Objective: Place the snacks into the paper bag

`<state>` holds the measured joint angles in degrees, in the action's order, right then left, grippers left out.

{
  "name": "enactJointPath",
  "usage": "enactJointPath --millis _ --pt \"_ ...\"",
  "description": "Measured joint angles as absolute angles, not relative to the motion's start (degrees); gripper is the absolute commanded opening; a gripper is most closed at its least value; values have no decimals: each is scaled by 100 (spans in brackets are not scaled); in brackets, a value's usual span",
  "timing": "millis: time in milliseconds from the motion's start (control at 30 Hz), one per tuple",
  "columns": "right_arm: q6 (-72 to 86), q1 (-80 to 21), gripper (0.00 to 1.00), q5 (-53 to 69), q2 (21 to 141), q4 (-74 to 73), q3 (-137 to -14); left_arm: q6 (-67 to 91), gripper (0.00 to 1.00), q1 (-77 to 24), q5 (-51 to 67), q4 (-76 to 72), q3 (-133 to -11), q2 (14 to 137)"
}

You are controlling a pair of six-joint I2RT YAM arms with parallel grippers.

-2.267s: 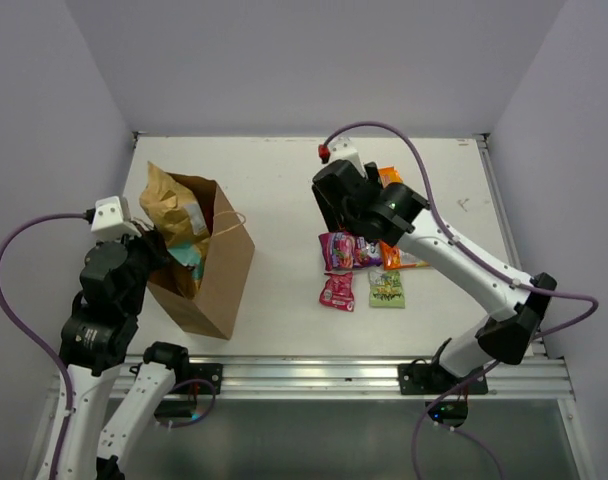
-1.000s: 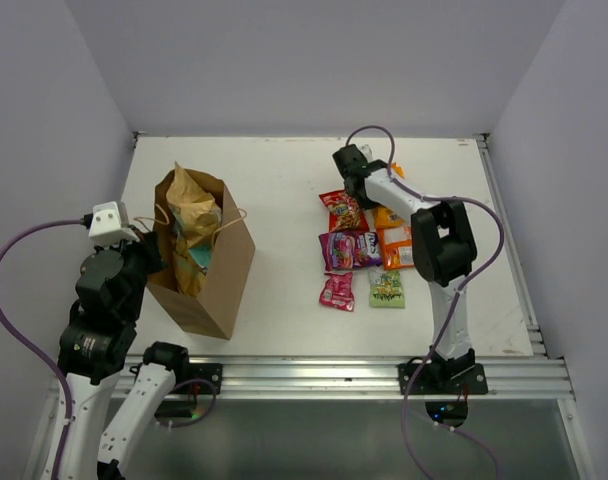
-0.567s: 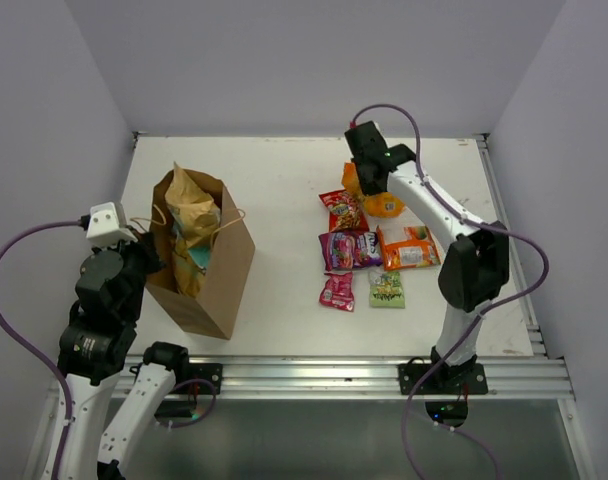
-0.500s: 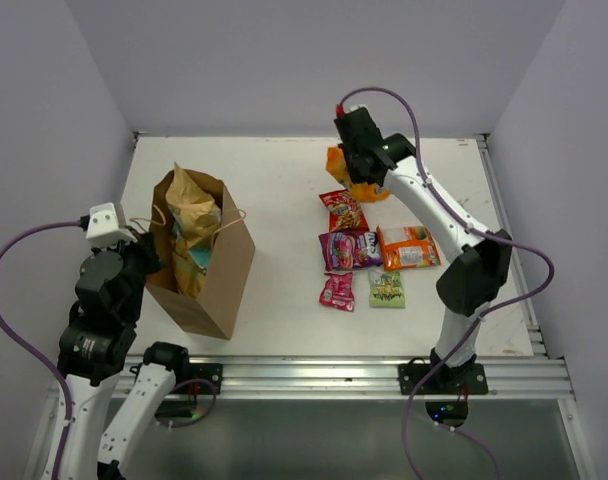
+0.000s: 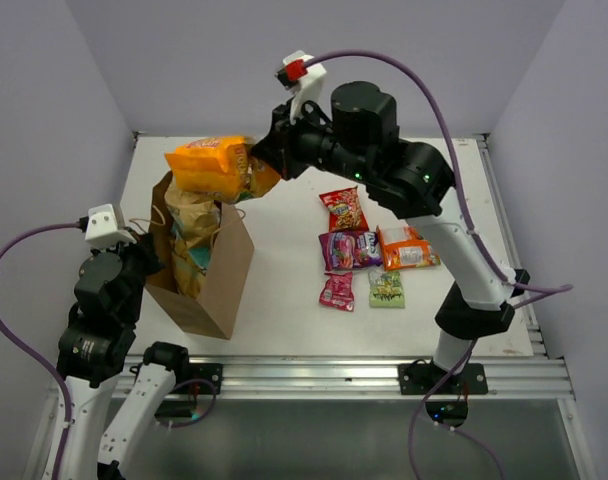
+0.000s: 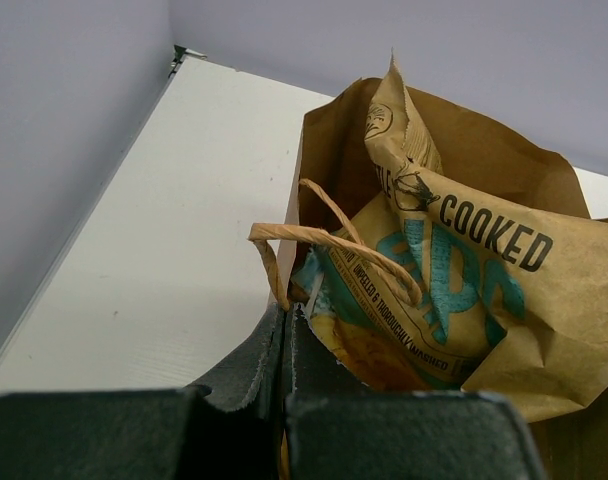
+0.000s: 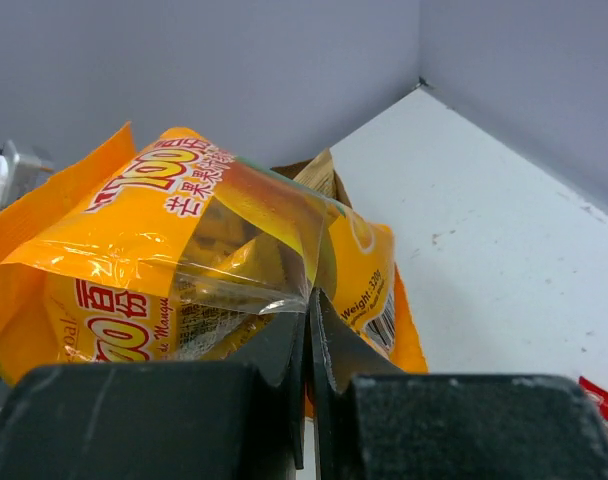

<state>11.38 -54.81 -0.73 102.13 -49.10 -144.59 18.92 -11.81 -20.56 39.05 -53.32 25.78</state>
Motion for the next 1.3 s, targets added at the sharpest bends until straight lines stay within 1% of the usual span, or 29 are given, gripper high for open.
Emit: enactJointPath --millis 367,733,1300 --pt "1210 -5946 0 283 11406 -4967 -14267 1894 0 -1181 -2023 3994 -5332 2558" --pt "1328 -6114 0 440 11439 -4897 -14608 1896 0 -1181 -1970 4007 -5332 2558" --pt "1894 -6200 0 1072 11437 -3223 -14706 1916 0 -1181 -1798 3986 -5332 2558"
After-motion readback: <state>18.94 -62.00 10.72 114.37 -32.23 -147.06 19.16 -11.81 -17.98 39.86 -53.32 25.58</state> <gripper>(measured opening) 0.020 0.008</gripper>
